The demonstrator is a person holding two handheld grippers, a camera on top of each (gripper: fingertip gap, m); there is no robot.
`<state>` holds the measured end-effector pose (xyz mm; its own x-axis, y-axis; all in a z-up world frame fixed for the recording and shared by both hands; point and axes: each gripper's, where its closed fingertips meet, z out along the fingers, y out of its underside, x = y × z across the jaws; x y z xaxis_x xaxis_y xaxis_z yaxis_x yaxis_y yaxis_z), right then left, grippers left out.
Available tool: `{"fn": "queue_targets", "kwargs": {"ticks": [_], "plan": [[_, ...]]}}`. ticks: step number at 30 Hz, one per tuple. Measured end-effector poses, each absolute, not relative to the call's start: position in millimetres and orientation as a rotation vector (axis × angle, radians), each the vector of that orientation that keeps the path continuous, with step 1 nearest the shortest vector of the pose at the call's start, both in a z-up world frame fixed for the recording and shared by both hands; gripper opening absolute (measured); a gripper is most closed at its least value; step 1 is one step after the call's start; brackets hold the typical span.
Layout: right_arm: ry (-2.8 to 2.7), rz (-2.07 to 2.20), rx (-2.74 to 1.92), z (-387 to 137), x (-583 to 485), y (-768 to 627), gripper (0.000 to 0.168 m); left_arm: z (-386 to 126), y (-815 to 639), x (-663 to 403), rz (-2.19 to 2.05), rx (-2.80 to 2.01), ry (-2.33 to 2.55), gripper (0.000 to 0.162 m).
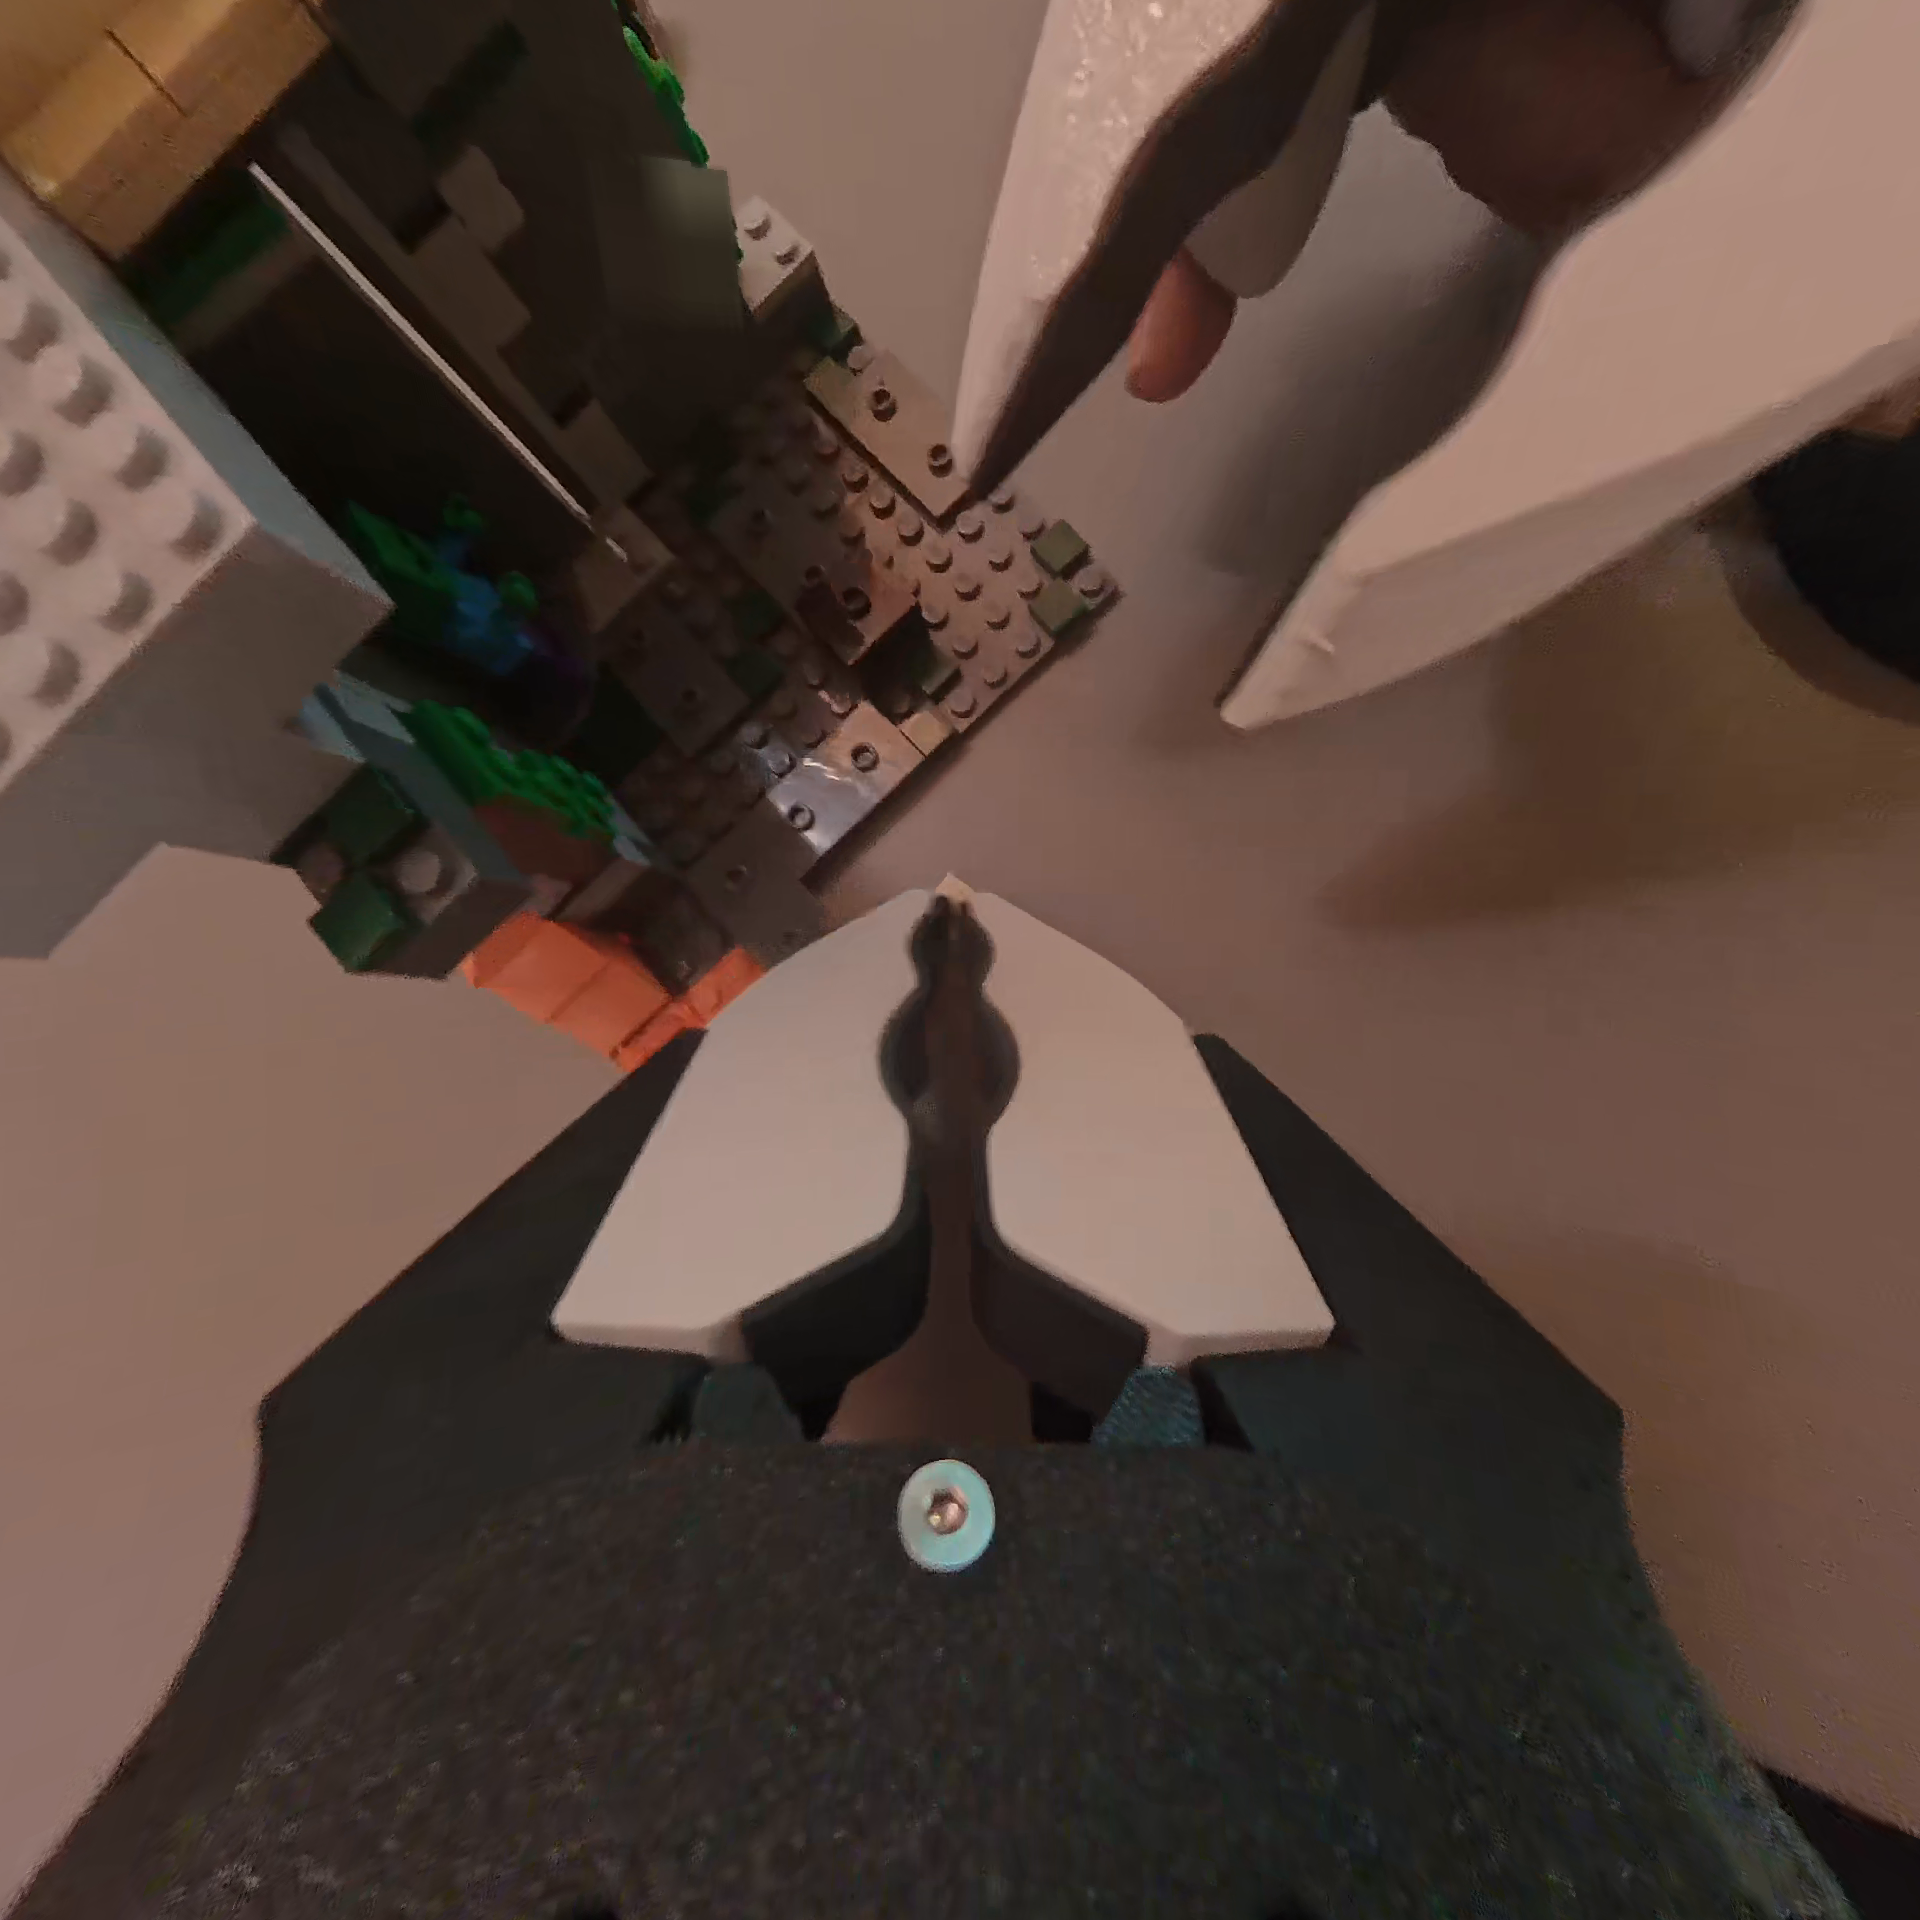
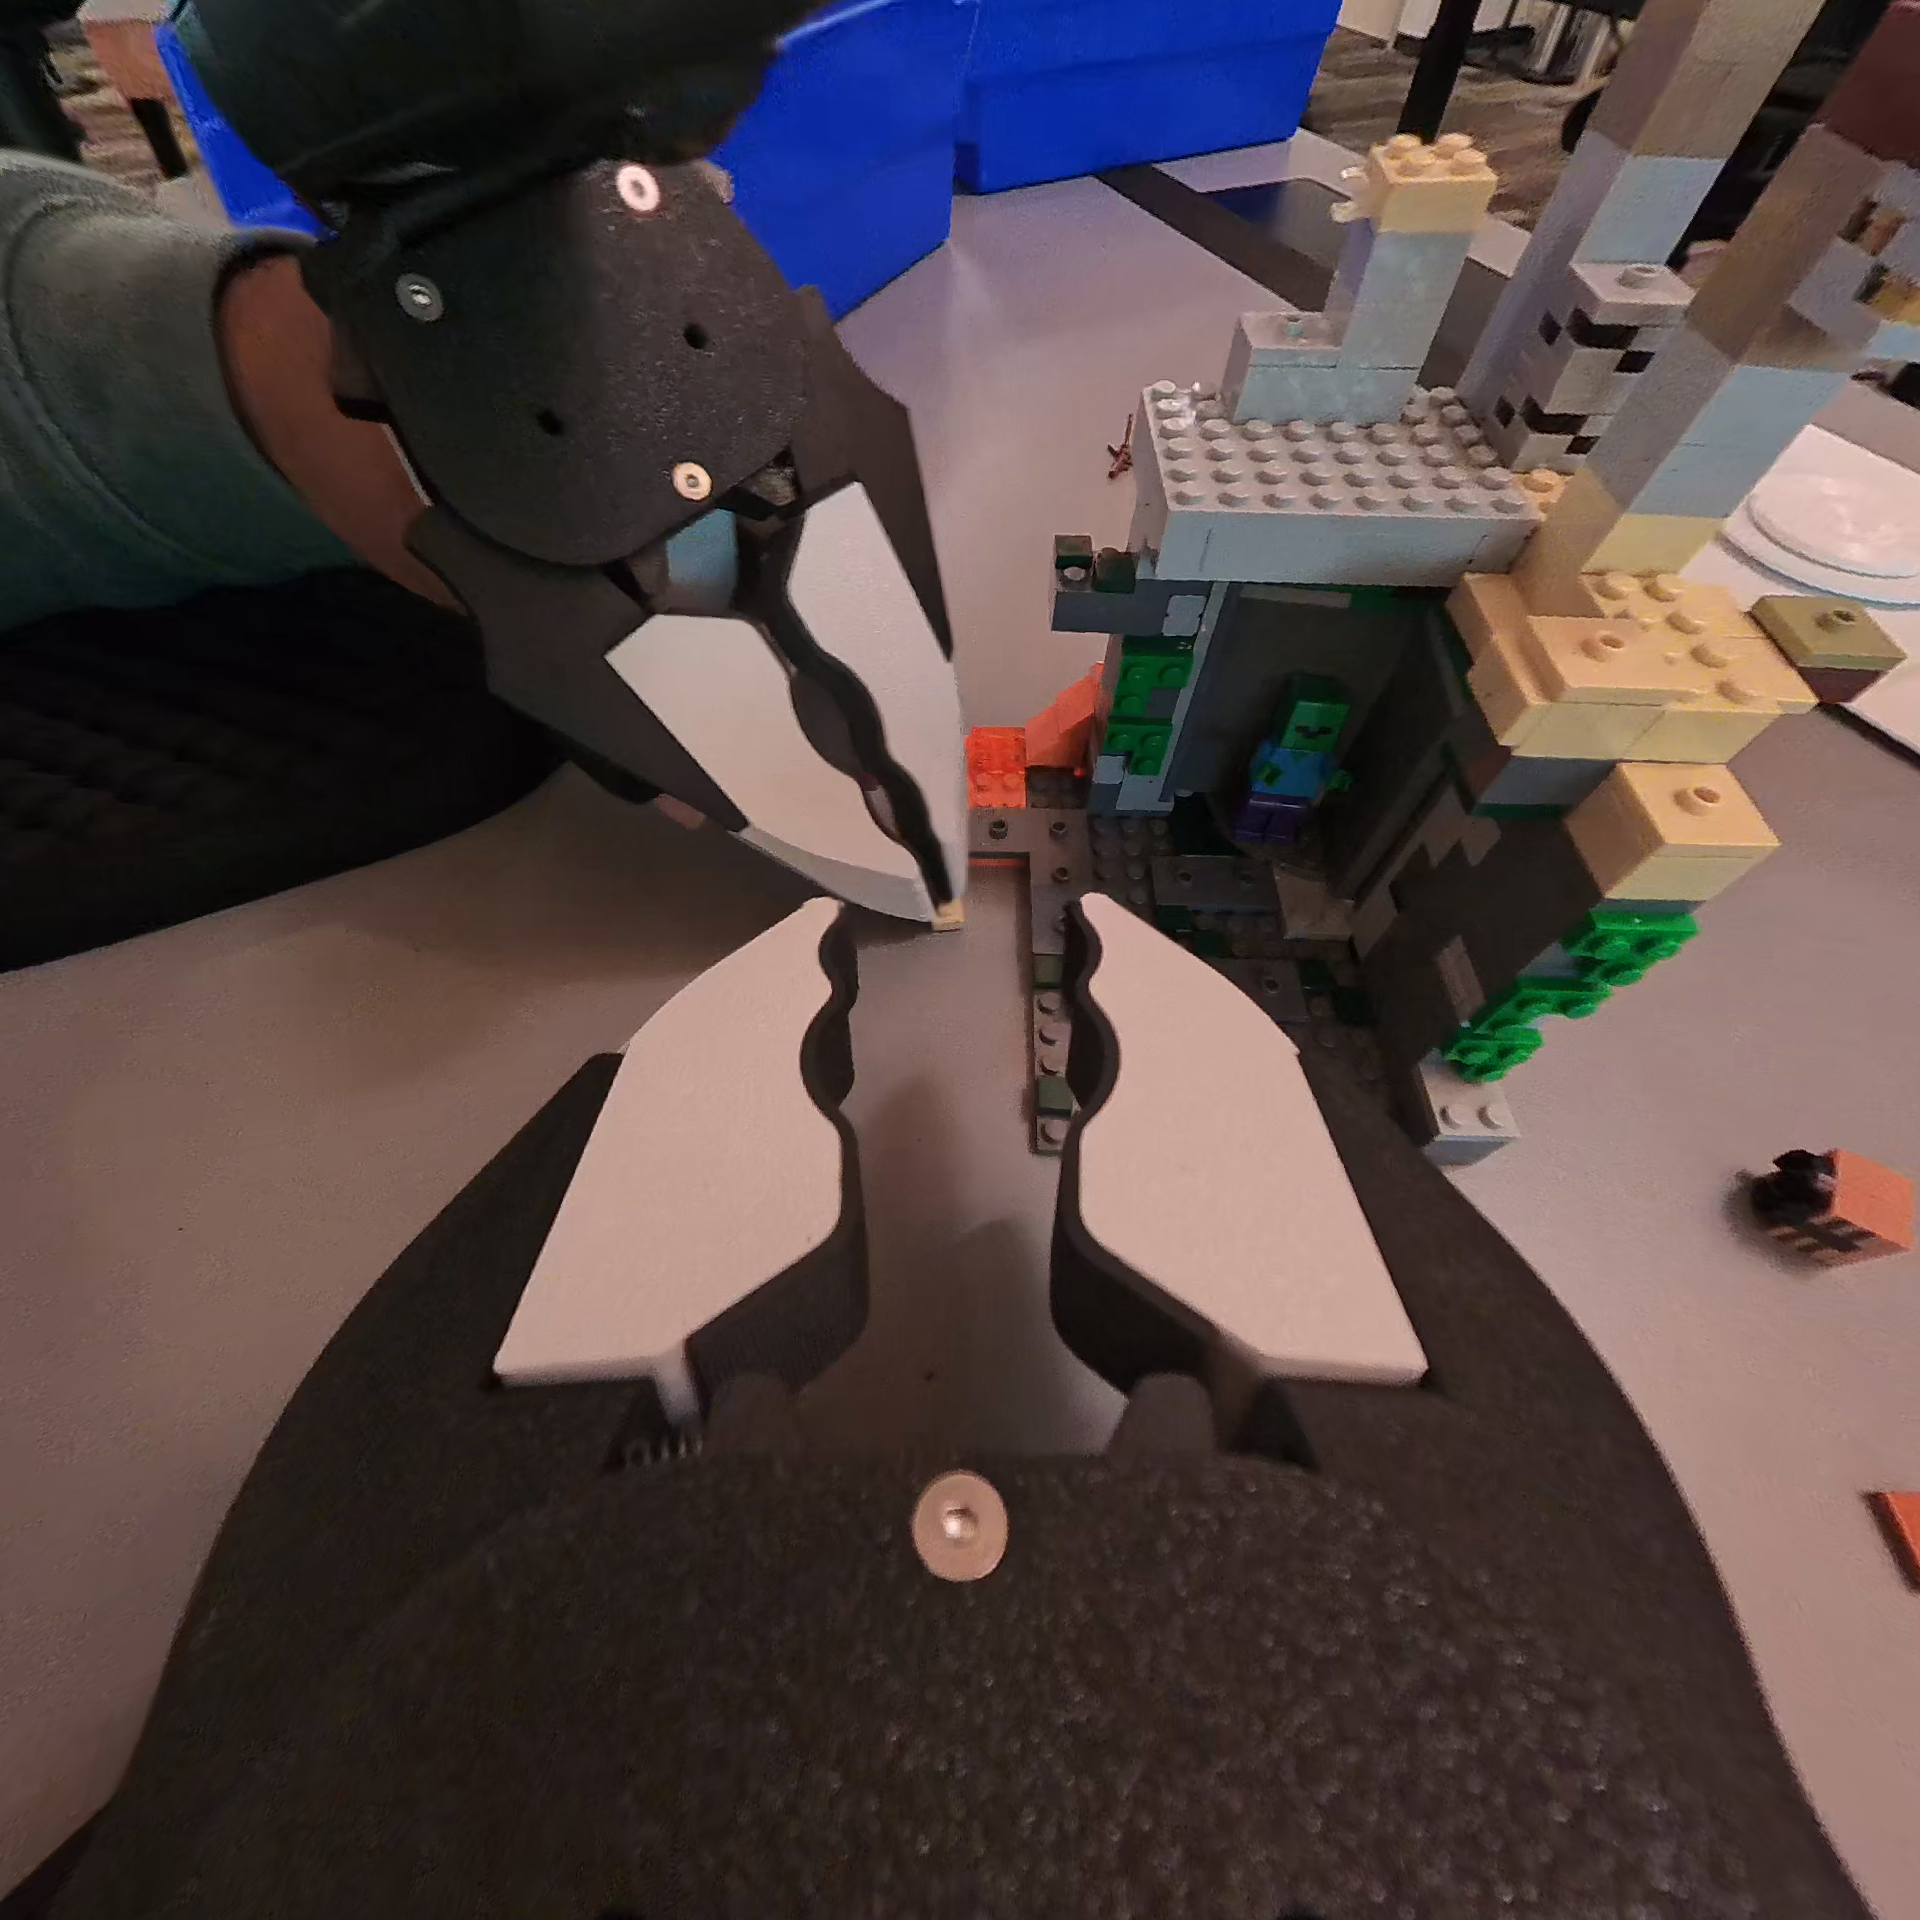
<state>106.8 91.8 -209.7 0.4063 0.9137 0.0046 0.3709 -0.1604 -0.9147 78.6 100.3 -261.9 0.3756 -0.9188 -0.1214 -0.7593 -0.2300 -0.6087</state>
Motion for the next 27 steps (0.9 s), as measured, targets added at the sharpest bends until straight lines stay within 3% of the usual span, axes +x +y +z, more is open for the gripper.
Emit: {"fn": "queue_targets", "kwargs": {"ticks": [7, 12, 14, 18, 27], "plan": [[-1.126, 0.742, -1.733, -210.7, 105.7, 91.5, 0.038, -226.9, 80.7, 47.3, -0.421, -2.007, 1.303, 0.000], [-1.141, 0.752, -1.739, -213.3, 102.4, 89.6, 0.038, -228.4, 80.5, 42.1, -0.442, -2.033, 1.238, 0.000], [-1.138, 0.743, -1.743, -214.2, 103.4, 90.0, 0.038, -238.0, 78.6, 52.6, -0.474, -2.059, 1.250, 0.019], [-1.111, 0.745, -1.745, -211.8, 106.0, 92.2, 0.037, -257.4, 86.9, 66.5, -0.466, -2.123, 1.247, 0.023], [-1.111, 0.751, -1.744, -211.4, 106.2, 92.3, 0.037, -265.7, 92.7, 74.2, -0.446, -2.148, 1.286, 0.003]]}}
